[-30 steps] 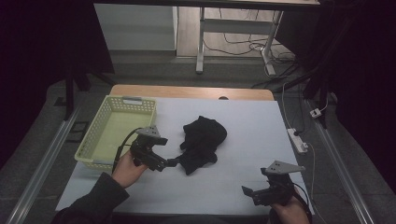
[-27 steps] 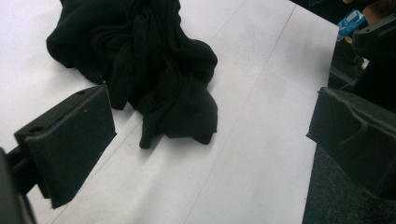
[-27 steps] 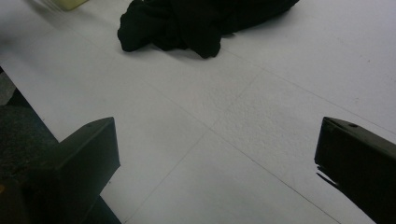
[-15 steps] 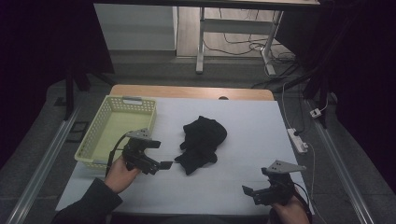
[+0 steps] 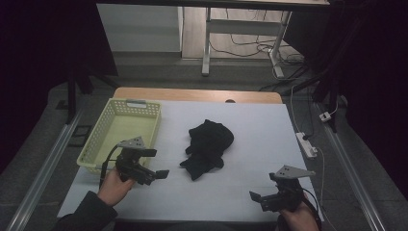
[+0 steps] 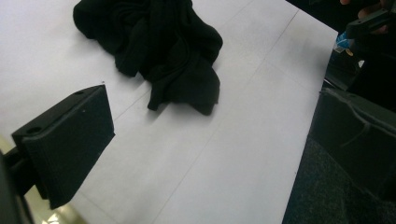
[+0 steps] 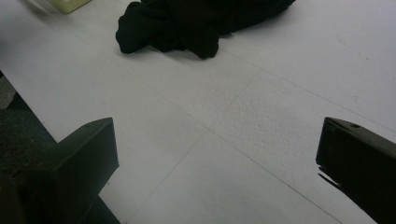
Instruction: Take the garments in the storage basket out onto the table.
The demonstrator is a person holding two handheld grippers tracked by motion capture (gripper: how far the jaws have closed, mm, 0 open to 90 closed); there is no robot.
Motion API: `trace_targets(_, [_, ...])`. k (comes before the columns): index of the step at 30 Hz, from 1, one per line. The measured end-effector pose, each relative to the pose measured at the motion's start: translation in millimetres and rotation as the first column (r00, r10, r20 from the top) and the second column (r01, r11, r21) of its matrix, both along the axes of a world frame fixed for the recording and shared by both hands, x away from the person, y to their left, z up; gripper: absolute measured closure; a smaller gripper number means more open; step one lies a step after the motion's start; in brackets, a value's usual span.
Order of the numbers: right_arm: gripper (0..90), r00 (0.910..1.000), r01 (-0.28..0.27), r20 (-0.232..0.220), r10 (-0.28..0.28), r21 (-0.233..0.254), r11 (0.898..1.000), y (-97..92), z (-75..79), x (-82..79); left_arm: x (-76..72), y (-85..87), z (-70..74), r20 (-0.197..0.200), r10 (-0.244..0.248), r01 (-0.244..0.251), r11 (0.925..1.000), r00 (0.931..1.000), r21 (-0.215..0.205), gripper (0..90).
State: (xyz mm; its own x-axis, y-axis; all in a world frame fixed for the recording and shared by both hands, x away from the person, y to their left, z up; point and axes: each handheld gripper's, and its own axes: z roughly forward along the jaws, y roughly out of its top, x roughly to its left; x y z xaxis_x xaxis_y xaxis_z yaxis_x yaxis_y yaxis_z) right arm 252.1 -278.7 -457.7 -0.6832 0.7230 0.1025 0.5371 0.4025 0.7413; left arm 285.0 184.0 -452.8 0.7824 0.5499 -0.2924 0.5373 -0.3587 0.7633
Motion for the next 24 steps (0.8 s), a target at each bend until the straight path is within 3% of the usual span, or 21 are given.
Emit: trace_targets(24, [0.0,1.0000,0.002,-0.003,-0.002,-0.008,1.000,0.6,-0.2,0.3,-41.6,38.7,-9.2,0.011,0.102,-0.102,0.9947,0.9947,0.011,0.0])
